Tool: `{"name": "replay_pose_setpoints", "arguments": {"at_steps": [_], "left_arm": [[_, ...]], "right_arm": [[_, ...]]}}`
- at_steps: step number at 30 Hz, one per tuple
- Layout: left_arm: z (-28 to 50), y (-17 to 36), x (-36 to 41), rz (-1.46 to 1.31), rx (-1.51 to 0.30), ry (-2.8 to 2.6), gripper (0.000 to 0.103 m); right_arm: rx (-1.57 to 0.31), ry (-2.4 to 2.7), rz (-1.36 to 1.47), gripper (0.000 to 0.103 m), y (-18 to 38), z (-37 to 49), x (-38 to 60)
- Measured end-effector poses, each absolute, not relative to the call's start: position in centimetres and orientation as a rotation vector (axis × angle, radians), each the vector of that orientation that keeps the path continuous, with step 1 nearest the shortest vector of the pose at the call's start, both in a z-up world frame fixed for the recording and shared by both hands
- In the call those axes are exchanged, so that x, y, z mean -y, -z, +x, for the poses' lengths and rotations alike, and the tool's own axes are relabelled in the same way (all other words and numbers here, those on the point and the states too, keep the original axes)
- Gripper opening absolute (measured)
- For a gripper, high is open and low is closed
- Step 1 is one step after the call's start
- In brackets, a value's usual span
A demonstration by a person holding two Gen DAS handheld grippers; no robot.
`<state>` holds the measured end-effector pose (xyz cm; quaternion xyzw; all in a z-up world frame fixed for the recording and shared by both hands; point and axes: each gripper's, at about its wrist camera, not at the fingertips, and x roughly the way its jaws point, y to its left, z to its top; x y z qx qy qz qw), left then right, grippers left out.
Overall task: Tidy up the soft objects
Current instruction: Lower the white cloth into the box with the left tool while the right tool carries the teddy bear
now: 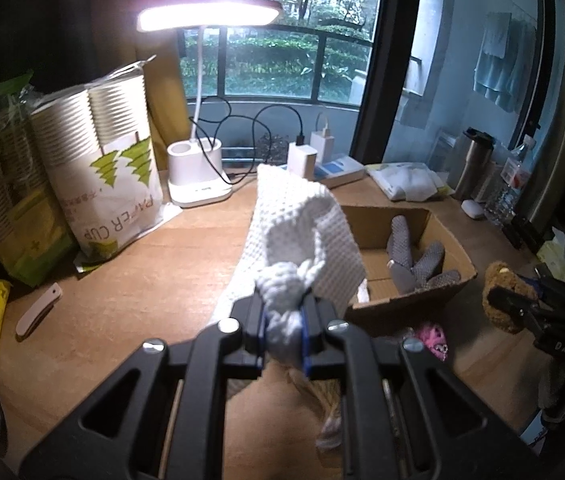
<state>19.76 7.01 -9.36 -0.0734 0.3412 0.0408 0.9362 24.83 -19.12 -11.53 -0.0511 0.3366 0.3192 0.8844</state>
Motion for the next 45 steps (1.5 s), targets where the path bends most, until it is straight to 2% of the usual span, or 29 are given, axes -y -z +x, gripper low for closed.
{"name": "replay_pose_setpoints", "arguments": {"at_steps": [26, 34, 43, 45], "left_arm": [[27.6, 14.3, -4.6, -0.056, -0.801, -0.094, 0.013], [29.5, 17.4, -5.2, -0.081, -0.931, -0.104, 0.015], [28.8, 16.2, -4.9, -0.093, -0.908, -0.081, 0.026], [28.4, 15.4, -4.9, -0.092, -0.886, -0.068, 0.036]], "right_arm": [[-0.737, -0.619, -0.068, 0.042, 12.2, 29.0, 20.2], [-0.737, -0.619, -0.058, 0.042, 12.2, 29.7, 20.2], [-0.72, -0.617, -0.06, 0.042, 11.7, 29.8, 19.8], [-0.72, -0.617, -0.06, 0.042, 11.6, 30.0, 19.6]]}}
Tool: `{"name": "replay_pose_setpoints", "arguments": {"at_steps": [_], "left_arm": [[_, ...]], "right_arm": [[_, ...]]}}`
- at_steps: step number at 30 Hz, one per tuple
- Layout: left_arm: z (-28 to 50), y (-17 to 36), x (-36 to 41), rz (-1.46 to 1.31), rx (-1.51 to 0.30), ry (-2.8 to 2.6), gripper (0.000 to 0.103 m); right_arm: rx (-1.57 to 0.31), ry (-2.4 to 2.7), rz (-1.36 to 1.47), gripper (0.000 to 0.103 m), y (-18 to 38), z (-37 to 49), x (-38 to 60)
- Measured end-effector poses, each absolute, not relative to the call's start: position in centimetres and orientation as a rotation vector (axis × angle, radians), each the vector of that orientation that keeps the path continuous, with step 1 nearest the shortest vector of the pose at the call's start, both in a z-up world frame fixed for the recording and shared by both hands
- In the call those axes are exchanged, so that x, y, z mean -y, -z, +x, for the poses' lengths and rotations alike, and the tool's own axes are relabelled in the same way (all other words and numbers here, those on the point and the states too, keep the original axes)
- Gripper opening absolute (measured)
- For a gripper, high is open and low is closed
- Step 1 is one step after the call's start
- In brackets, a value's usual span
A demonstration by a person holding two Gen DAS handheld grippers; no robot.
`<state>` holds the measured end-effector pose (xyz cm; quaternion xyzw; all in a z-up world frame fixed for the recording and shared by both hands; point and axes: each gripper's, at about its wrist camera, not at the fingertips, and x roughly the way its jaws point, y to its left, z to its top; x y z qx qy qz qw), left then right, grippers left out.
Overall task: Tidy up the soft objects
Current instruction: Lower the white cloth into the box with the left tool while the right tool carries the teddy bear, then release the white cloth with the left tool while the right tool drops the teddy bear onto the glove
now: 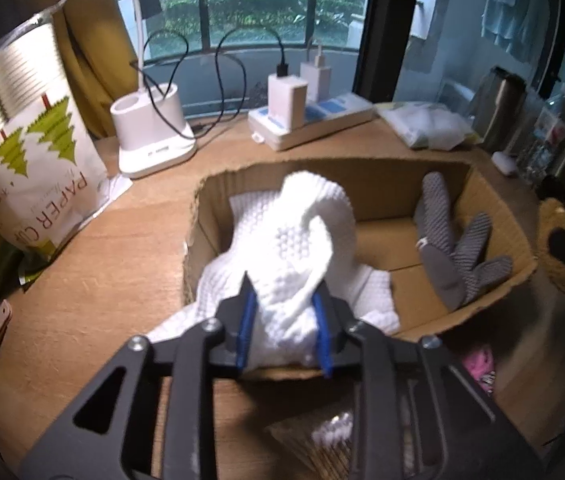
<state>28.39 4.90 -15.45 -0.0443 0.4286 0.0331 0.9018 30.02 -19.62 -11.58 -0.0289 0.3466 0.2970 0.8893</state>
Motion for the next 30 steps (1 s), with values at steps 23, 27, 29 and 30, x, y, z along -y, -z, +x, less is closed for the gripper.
{"name": "replay_pose_setpoints", "arguments": {"at_steps": [23, 27, 29, 30], "left_arm": [[27.1, 13.3, -7.4, -0.176, -0.759, -0.026, 0.054], [27.0, 13.1, -7.2, -0.184, -0.744, -0.006, 0.054], [26.8, 12.9, -7.0, -0.182, -0.736, 0.0, 0.054], [26.7, 12.7, -6.9, -0.183, -0.73, 0.003, 0.054]], "right_arm": [[-0.714, -0.545, -0.069, 0.054, 12.9, 36.1, 16.5], [-0.724, -0.539, -0.055, 0.063, 12.9, 36.3, 16.7], [-0.717, -0.539, -0.06, 0.063, 12.7, 35.9, 16.9], [-0.716, -0.539, -0.061, 0.063, 12.5, 35.7, 16.9]]}}
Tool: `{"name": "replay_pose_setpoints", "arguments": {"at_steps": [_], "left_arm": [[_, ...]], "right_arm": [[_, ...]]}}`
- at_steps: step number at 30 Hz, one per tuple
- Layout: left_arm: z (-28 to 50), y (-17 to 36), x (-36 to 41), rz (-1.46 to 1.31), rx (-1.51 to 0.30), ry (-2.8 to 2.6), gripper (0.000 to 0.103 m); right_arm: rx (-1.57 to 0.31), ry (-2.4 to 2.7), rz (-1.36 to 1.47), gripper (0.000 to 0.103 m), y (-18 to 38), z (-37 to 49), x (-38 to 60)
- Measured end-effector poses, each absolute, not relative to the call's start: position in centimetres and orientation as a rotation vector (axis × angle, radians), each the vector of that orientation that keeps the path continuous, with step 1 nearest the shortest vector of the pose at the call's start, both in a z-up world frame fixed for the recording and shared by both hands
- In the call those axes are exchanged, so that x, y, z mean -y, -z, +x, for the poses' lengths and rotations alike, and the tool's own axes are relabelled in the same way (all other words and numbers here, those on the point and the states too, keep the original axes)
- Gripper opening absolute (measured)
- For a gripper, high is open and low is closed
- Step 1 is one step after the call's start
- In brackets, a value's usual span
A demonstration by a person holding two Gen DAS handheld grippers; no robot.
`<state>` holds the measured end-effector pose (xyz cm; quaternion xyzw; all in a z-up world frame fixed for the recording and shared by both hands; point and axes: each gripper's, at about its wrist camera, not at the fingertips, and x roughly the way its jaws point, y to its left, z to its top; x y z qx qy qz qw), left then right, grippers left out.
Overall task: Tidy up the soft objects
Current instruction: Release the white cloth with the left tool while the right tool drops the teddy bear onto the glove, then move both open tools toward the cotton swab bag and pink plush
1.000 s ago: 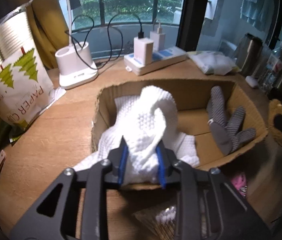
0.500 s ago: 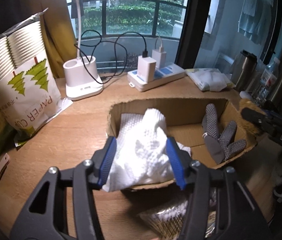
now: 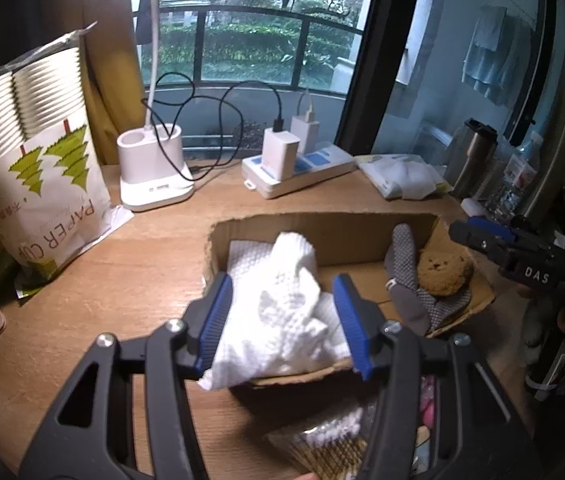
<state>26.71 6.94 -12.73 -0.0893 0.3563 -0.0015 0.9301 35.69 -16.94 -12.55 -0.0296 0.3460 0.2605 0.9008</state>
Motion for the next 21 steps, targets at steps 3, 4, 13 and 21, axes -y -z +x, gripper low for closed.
{"name": "replay_pose_setpoints", "arguments": {"at_steps": [3, 4, 13, 21], "left_arm": [[26.2, 12.3, -6.8, -0.182, -0.715, 0.009, 0.055], [26.0, 12.2, -6.7, -0.183, -0.71, 0.012, 0.055], [23.3, 11.3, -6.3, -0.205, -0.668, 0.046, 0.077], [20.8, 11.2, -6.1, -0.21, -0.661, 0.046, 0.077]], "right_arm": [[-0.711, -0.543, -0.063, 0.063, 12.1, 34.7, 17.0], [-0.71, -0.544, -0.064, 0.063, 12.0, 34.5, 17.0], [-0.697, -0.611, -0.063, 0.063, 10.8, 29.7, 15.7], [-0.693, -0.65, -0.075, 0.063, 10.4, 25.9, 14.6]]}}
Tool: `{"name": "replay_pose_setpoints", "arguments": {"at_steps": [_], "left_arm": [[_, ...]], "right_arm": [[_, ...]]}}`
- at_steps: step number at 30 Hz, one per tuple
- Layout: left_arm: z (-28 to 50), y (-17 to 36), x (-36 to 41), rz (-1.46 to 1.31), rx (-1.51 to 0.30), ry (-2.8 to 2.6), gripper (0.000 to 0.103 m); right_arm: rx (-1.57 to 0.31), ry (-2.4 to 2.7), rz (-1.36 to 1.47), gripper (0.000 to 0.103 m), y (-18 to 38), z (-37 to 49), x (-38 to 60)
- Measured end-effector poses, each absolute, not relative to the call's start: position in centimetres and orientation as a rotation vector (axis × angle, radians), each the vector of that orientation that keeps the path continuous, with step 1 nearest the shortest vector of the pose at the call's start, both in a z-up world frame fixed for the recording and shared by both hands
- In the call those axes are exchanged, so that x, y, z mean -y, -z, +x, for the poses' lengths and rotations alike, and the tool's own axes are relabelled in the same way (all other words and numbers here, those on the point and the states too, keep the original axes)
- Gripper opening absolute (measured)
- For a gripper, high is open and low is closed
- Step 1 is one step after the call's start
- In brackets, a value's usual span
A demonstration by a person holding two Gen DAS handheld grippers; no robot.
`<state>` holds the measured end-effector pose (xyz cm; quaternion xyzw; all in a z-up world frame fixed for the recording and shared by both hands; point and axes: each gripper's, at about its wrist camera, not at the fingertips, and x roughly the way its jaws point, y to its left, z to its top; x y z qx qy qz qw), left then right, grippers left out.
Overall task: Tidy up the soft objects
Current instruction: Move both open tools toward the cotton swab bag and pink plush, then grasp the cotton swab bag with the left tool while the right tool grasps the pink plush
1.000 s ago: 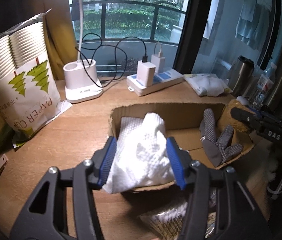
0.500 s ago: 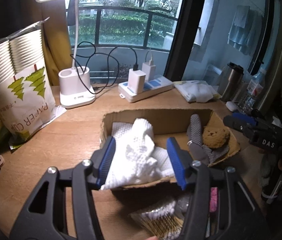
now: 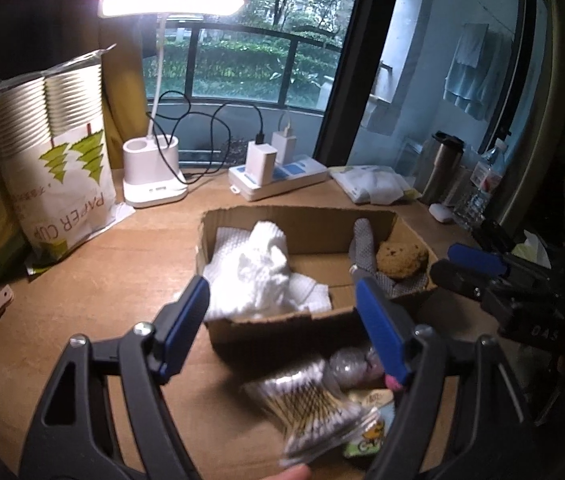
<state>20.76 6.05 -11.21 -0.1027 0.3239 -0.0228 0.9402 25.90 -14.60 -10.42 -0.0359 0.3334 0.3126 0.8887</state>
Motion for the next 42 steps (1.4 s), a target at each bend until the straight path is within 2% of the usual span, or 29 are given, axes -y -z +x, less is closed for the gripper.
{"name": "replay_pose_setpoints", "arguments": {"at_steps": [15, 42], "left_arm": [[17.9, 13.5, -5.4, -0.227, -0.713, 0.04, 0.077], [20.6, 20.5, -3.2, -0.228, -0.934, 0.028, 0.077]], "right_arm": [[-0.733, -0.679, -0.106, 0.063, 12.4, 22.2, 14.3], [-0.907, -0.654, -0.037, 0.063, 19.1, 24.7, 16.8]]}}
